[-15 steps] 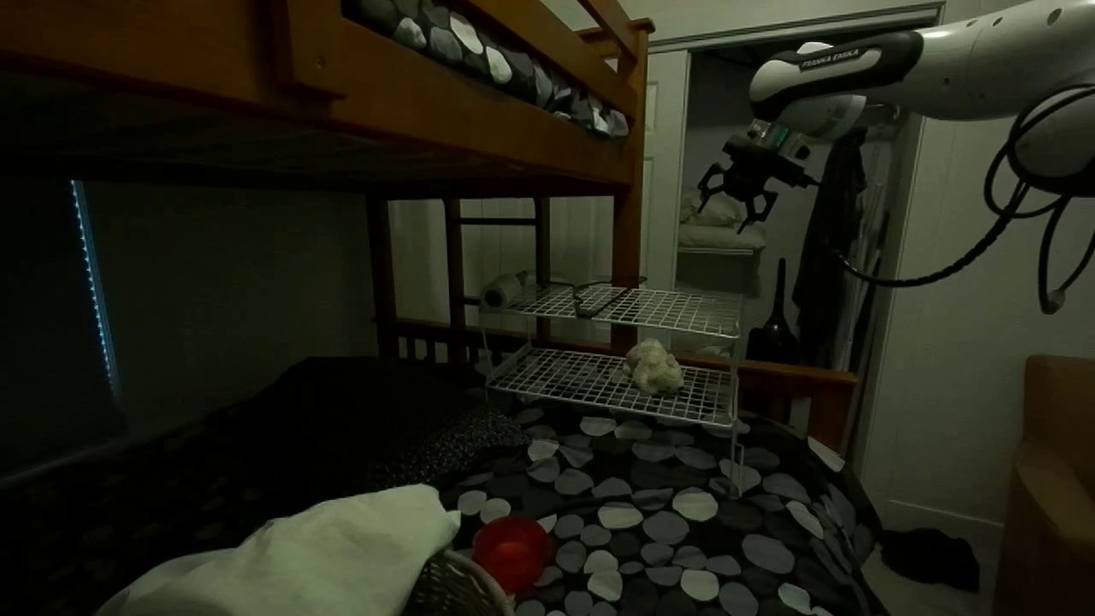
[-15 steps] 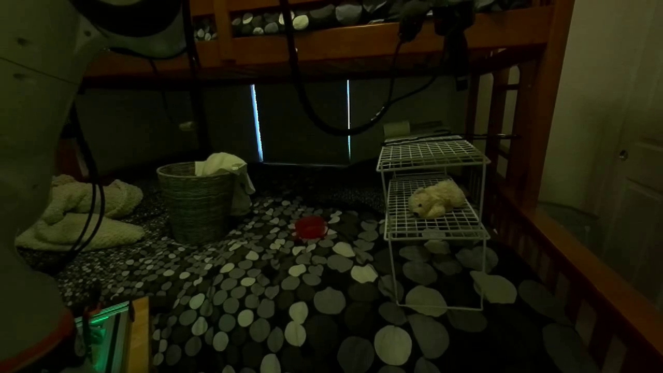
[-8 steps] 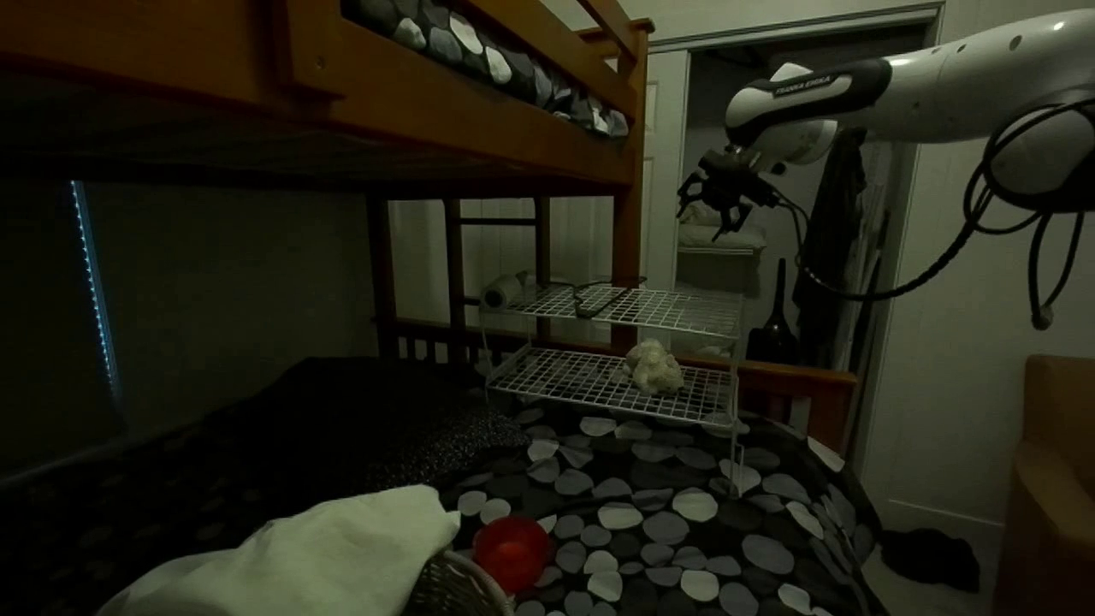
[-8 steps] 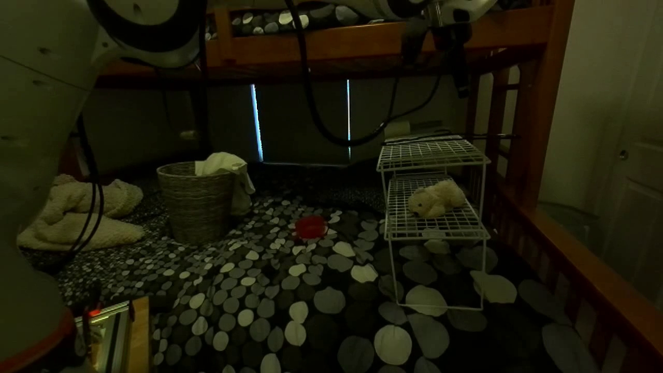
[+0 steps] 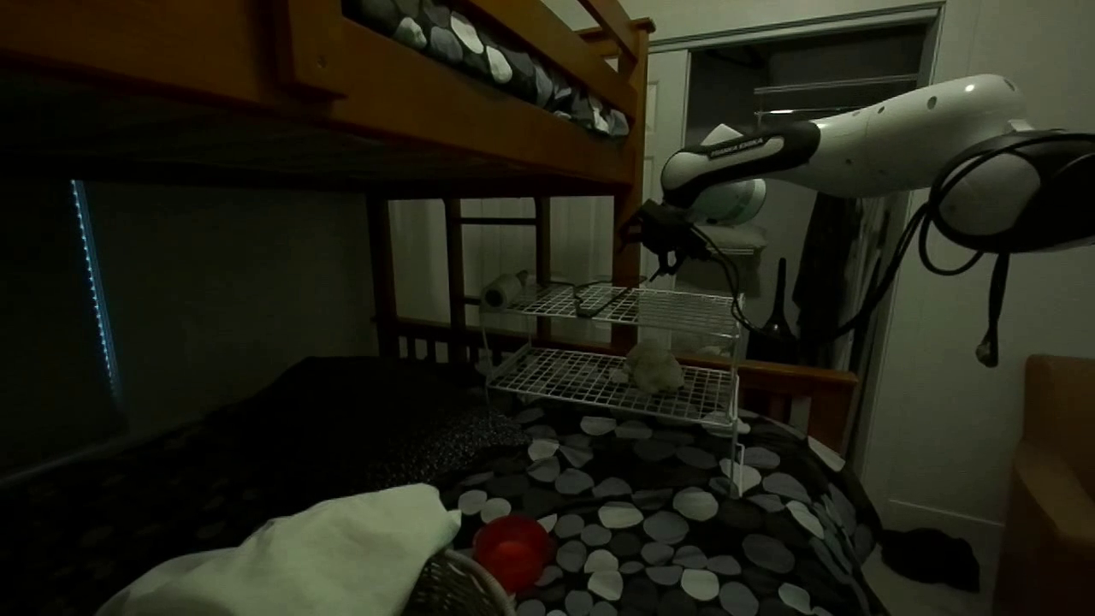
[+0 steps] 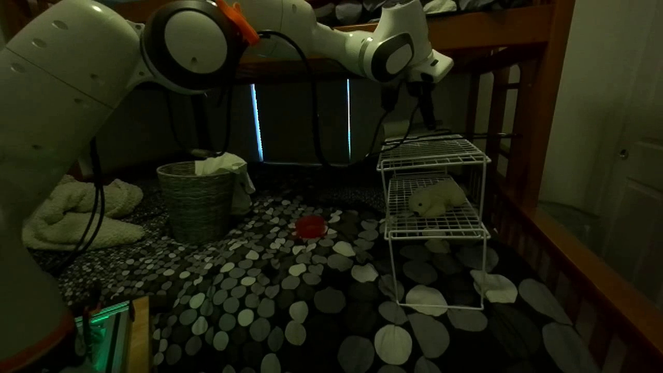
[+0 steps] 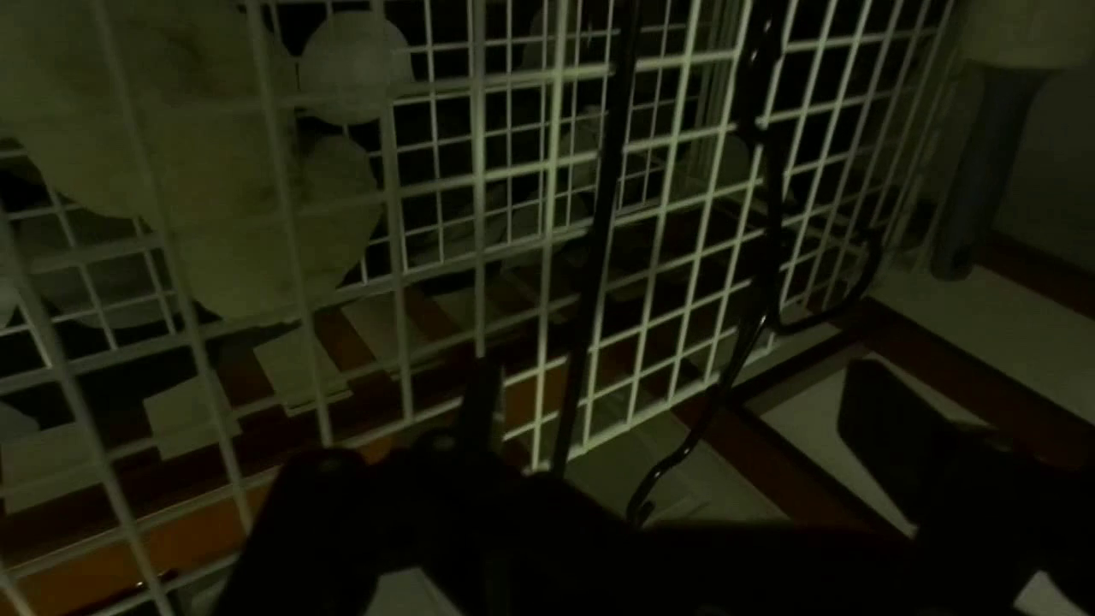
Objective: Pick up the black coat hanger and put it on the bed
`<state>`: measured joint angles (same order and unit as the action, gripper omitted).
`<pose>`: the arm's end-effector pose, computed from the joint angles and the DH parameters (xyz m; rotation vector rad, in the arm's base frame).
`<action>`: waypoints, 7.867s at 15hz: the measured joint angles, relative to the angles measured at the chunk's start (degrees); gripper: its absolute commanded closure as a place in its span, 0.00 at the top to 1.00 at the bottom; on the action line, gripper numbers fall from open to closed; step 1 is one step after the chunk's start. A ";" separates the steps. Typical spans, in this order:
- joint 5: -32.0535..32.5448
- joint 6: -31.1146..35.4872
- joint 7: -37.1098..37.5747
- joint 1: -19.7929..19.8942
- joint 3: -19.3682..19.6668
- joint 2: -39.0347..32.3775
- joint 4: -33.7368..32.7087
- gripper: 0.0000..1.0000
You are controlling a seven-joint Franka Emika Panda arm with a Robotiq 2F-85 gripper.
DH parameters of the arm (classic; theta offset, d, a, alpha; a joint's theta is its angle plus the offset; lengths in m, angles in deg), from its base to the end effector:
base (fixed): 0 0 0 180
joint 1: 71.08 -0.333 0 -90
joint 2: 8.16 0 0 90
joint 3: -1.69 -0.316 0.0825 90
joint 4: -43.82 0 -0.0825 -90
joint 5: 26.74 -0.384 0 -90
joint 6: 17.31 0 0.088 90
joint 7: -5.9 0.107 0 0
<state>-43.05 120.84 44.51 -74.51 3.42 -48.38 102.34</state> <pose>0.7943 0.0345 0.5178 -2.3890 0.9746 -0.7542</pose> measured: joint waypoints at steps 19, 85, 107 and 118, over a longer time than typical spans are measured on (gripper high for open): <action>17.47 -6.06 -4.46 -7.28 2.26 -4.85 -6.00 0.45; 12.95 -1.42 -45.18 -7.07 -9.20 26.79 33.75 0.02; 20.88 -18.23 -48.88 -9.51 -12.74 26.06 46.19 0.02; 32.33 -24.36 -31.79 -10.35 -8.67 21.95 46.63 0.85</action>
<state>-10.72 96.48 12.72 -84.86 -5.25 -26.44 148.97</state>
